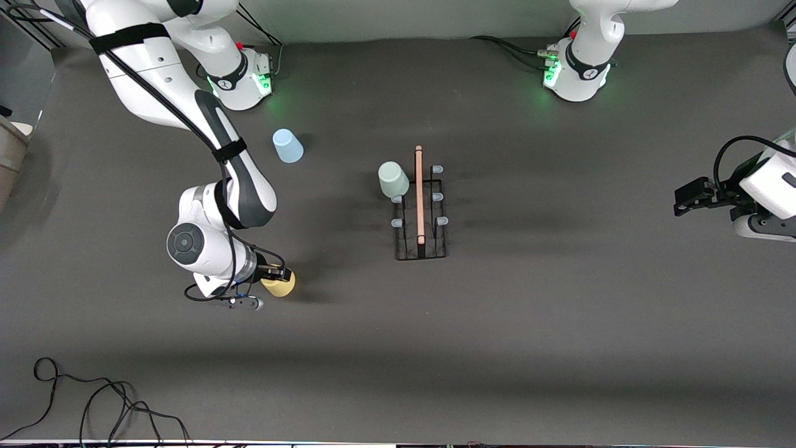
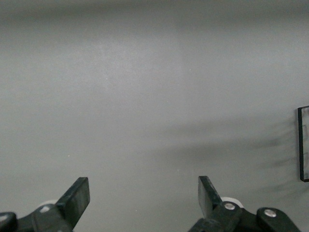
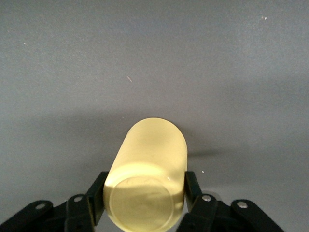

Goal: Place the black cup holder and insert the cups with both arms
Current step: 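Carry the yellow cup with the right gripper onto the holder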

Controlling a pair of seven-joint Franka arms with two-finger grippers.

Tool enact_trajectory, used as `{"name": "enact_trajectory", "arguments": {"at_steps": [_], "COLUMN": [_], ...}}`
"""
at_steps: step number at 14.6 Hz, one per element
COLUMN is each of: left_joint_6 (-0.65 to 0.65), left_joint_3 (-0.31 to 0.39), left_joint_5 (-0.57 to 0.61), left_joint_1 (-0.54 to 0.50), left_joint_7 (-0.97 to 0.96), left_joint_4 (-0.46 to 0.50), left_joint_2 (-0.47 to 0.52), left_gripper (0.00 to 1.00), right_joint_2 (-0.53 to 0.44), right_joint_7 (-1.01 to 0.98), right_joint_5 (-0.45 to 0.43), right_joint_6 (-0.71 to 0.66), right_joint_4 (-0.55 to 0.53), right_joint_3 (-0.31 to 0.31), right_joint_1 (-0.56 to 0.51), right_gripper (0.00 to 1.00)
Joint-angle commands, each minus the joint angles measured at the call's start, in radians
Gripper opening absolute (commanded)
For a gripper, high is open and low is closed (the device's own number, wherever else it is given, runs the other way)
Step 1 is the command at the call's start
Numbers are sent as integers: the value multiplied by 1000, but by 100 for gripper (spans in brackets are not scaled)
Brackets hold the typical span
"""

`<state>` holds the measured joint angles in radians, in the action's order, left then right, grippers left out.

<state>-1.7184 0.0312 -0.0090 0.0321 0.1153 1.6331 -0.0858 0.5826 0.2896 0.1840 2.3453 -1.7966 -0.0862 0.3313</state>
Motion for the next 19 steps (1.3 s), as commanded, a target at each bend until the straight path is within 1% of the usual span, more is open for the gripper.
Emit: {"name": "enact_trajectory", "arguments": {"at_steps": [1, 5, 7, 8, 10, 13, 15, 18, 19], "left_joint_6": [-3, -3, -3, 3, 6, 8, 13, 42, 46], "left_joint_3": [4, 4, 4, 4, 4, 1, -33, -37, -37], "left_joint_5": [18, 18, 18, 18, 18, 18, 18, 18, 18], "left_joint_1": [11, 11, 12, 12, 12, 15, 17, 17, 17], "left_joint_7": [-20, -20, -20, -17, -17, -40, -51, -57, -57], "left_joint_4": [7, 7, 7, 7, 5, 1, -7, -27, -27], "left_joint_2": [8, 8, 8, 8, 8, 11, 12, 15, 15], "left_gripper": [100, 100, 100, 100, 100, 100, 100, 100, 100], "right_joint_2": [-33, -171, -223, -240, -256, -244, -218, -167, -153], "right_joint_7": [-1, 32, 98, 127, 238, 405, 512, 607, 643], "right_joint_5": [-11, 0, 0, 0, 2, 3, 3, 3, 5], "right_joint_6": [-23, -318, -415, -443, -483, -486, -480, -471, -437], "right_joint_4": [17, 66, 89, 100, 141, 207, 265, 325, 330], "right_joint_3": [5, 9, 14, 14, 16, 16, 16, 16, 16], "right_joint_1": [5, 11, 52, 70, 129, 227, 294, 348, 360], "right_gripper": [0, 0, 0, 0, 0, 0, 0, 0, 0]}}
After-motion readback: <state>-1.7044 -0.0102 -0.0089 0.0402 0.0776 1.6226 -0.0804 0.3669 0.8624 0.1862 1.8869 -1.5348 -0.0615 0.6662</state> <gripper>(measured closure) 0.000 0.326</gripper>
